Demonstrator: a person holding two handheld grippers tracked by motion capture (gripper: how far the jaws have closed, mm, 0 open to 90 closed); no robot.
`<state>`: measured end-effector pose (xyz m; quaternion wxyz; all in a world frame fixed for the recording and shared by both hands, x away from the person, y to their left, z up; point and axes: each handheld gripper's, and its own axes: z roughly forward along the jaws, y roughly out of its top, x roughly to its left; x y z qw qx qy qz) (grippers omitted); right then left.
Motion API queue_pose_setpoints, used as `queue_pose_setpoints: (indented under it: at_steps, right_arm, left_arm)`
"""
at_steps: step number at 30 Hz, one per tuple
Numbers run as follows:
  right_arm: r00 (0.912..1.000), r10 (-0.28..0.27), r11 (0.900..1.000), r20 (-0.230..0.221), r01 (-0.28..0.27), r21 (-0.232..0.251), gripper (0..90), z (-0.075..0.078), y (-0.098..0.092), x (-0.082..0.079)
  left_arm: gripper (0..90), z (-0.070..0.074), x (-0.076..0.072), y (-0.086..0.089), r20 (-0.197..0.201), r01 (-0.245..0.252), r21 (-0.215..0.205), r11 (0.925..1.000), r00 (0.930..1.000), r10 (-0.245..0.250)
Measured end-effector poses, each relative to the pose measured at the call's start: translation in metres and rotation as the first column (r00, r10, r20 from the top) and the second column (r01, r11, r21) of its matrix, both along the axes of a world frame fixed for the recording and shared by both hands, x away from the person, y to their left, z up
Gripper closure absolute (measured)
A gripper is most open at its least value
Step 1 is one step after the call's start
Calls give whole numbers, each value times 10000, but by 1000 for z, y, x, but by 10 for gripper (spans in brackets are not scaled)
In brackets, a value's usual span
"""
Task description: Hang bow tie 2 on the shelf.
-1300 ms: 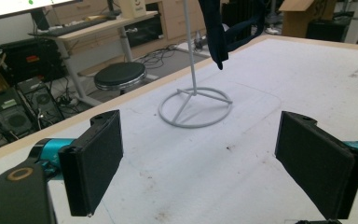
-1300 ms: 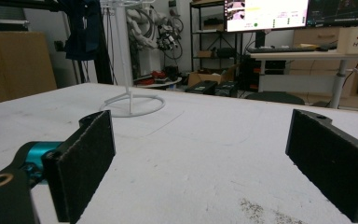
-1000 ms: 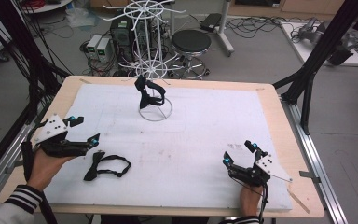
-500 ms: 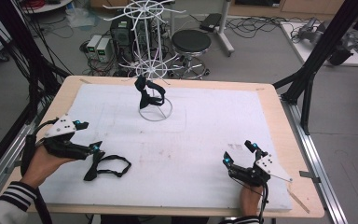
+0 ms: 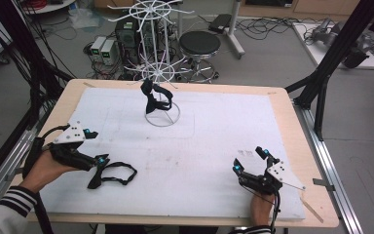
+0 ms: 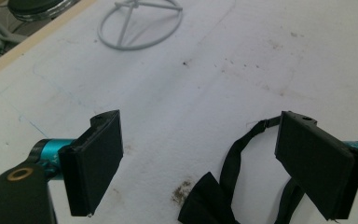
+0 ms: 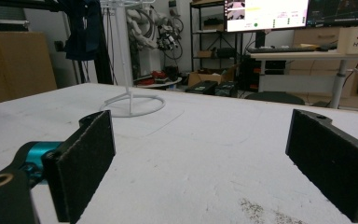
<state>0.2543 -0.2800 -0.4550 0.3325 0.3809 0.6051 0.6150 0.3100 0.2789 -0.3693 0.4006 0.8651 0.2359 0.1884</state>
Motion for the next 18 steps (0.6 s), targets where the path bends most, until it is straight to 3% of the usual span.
queue_pose_setpoints:
  at_steps: [9, 18]
  right_arm:
    - [10000, 5, 10000, 4, -5, -3, 74, 0, 0, 0]
    - [10000, 3, 10000, 6, -3, -4, 74, 0, 0, 0]
  left_arm:
    - [188, -10, 2, -1, -752, 215, 1174, 9928, 9971, -128]
    - [190, -23, 3, -3, -1610, -122, 1832, 9830, 9860, 423]
